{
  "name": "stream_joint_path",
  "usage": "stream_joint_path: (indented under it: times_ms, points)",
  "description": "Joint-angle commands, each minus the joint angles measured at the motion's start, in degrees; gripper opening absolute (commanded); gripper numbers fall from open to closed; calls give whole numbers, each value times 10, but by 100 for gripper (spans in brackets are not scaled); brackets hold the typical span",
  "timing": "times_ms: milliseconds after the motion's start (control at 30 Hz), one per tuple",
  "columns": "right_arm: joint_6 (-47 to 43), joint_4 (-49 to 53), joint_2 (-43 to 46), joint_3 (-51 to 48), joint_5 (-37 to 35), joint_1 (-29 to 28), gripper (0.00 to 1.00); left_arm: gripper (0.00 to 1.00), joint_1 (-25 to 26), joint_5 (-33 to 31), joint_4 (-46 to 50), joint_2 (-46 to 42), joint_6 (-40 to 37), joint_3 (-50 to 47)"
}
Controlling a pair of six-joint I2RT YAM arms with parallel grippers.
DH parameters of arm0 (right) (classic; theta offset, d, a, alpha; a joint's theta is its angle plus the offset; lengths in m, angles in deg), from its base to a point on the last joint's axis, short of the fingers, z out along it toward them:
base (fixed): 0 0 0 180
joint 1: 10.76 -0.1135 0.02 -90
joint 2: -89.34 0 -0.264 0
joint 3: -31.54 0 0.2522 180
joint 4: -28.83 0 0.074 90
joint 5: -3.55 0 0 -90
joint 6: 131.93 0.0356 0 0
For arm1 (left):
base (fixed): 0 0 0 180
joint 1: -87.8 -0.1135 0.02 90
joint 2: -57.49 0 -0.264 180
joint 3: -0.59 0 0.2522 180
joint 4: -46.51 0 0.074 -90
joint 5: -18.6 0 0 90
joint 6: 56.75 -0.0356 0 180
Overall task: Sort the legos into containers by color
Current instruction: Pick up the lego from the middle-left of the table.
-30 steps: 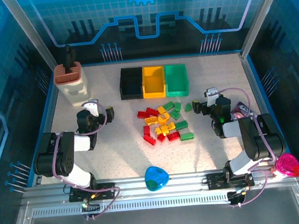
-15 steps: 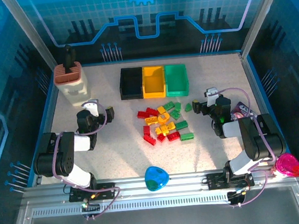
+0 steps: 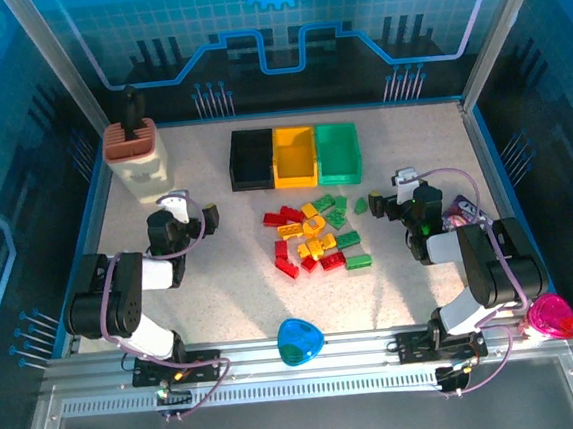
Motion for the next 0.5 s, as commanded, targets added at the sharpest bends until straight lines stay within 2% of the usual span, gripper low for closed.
stream_joint_path:
  times_ms: [0, 333, 433, 467]
  points:
    - [0, -2, 5, 9, 5, 0, 100, 99, 1, -1, -1, -9, 1, 10]
    - [1, -1, 5, 10, 4, 0, 100, 99, 1, -1, 0, -9, 1, 10]
    - [18, 3, 15, 9, -52, -4, 100, 99, 0, -5, 5, -9, 2, 13]
    - [17, 33, 34, 17, -54, -4, 100, 99, 2, -25, 7, -12, 5, 15]
